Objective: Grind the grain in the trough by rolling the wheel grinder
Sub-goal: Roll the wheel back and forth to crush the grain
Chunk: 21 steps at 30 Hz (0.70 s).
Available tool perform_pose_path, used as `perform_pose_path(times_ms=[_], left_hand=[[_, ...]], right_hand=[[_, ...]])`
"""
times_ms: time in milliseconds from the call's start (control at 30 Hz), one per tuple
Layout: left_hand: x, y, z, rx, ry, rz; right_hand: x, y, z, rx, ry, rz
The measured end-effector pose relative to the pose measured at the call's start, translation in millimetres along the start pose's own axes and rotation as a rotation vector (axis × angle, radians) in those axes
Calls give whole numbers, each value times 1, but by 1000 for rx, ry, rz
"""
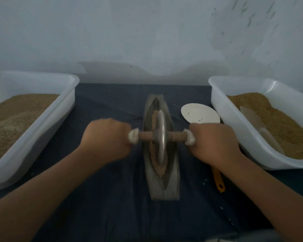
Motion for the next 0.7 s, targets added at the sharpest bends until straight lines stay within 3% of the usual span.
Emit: perform_pose_path(times_ms=[100,167,267,400,500,600,700], left_hand=[[3,9,24,-91,17,83],[8,20,8,-33,-48,127],[18,30,-44,49,-172,143],[17,25,-71,92,-207,147],[14,23,-34,93,-142,143],[1,4,13,-111,19,41],[-3,-7,16,-167,65,-30]], right_hand=[[8,-12,15,-130,-86,85],[9,-14,-9,-155,-102,170],[4,-11,-62,-120,-46,194],[1,-9,-84,-71,1,236],[3,-5,-55,5,-5,95],[0,4,1,39,15,19],[2,0,27,-105,12,75]])
Point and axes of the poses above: each hand's wrist, its own z-axis away from the middle knuckle, its own y-axis out of the palm, x = y × z, the point moved 5 cm from there along -z, towards the middle knuckle, and after that the axes turned 3 degrees about x, right-handed, at the moved point
